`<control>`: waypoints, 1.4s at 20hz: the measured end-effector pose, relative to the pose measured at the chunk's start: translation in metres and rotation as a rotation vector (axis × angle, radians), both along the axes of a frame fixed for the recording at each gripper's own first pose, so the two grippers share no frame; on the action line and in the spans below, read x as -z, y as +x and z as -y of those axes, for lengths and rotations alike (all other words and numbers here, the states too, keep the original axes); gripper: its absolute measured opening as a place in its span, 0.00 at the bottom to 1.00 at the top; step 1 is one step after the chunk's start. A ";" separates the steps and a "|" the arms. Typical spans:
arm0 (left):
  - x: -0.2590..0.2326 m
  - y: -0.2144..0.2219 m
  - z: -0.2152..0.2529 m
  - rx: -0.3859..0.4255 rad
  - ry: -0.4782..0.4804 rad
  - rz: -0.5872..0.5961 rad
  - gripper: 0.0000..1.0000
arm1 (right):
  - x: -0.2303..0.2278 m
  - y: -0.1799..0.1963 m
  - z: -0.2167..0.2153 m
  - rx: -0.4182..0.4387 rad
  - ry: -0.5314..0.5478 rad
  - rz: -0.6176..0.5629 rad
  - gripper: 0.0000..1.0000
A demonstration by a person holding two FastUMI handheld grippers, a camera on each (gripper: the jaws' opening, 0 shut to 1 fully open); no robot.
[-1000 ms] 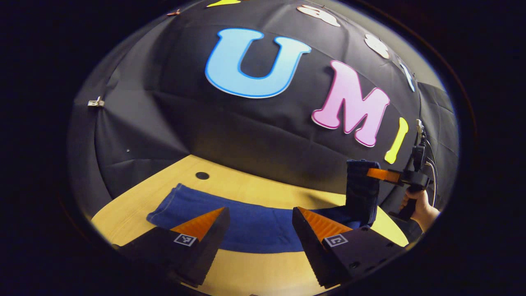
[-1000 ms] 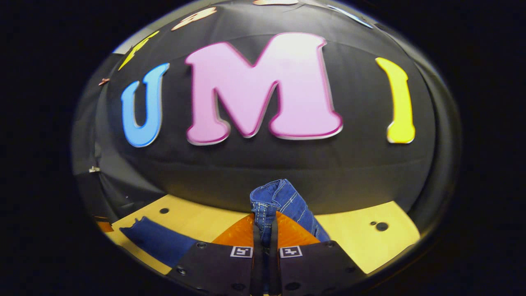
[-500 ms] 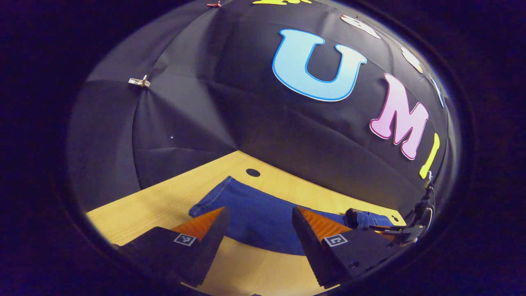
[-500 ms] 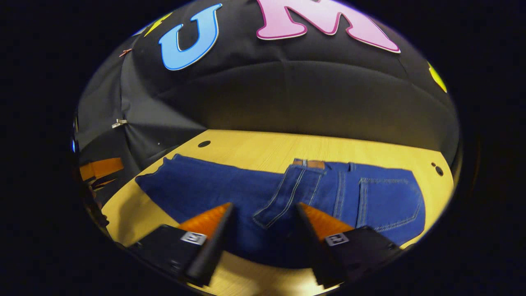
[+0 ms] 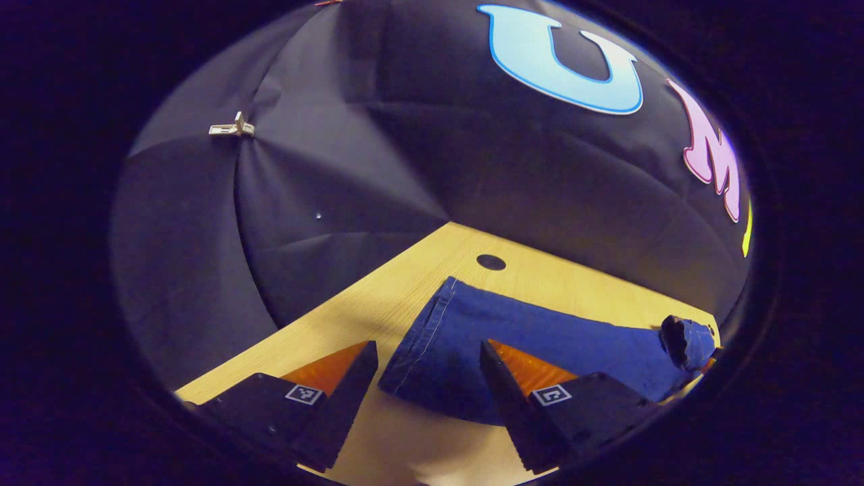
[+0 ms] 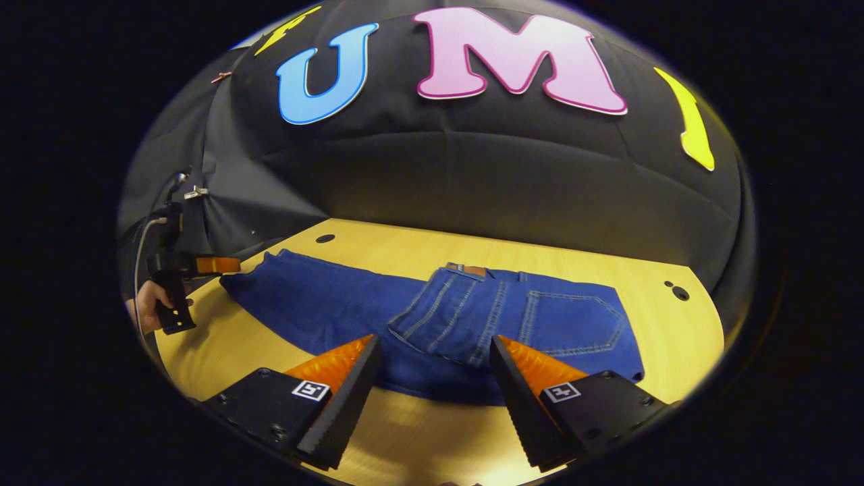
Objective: Grasp the waist and the cuffs of the jeans and fold them to make the two legs overlap; first hold the waist and fold one-third of the jeans toward the cuffs, then hold the cuffs and fold the remaining one-third in the same direction to finish folding.
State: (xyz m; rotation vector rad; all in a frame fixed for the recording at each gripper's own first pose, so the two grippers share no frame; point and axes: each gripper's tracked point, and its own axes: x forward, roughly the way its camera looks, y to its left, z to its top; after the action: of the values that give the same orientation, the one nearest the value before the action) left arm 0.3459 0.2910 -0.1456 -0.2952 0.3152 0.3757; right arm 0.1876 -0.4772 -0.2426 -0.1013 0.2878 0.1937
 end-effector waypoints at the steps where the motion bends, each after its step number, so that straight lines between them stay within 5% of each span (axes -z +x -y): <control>1: 0.011 0.007 0.000 0.002 -0.003 -0.041 0.97 | 0.001 -0.004 0.007 0.008 0.001 -0.008 0.98; 7: 0.022 0.012 0.007 0.084 0.092 -0.140 0.98 | 0.016 -0.017 0.042 0.056 0.007 -0.052 0.98; 11: 0.026 0.024 0.022 0.171 0.045 -0.109 0.79 | 0.025 -0.022 0.053 0.077 0.027 -0.076 0.98; 13: 0.021 0.025 0.025 0.163 0.021 -0.086 0.29 | 0.032 -0.022 0.056 0.078 0.025 -0.090 0.98; 15: 0.020 0.025 0.027 0.155 0.006 -0.075 0.14 | 0.034 -0.023 0.059 0.078 0.022 -0.097 0.99; 22: -0.028 0.017 0.056 0.081 -0.112 0.051 0.07 | 0.011 -0.019 0.085 0.128 0.030 -0.042 0.98; 28: -0.130 0.024 0.148 0.174 -0.111 0.159 0.06 | -0.012 -0.028 0.142 0.226 0.056 0.001 0.99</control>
State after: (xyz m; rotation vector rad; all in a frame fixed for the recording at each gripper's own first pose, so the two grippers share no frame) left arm 0.3704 0.1431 -0.0152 -0.4011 0.2033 0.1626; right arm 0.1592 -0.6194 -0.2309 -0.0134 0.2908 -0.0222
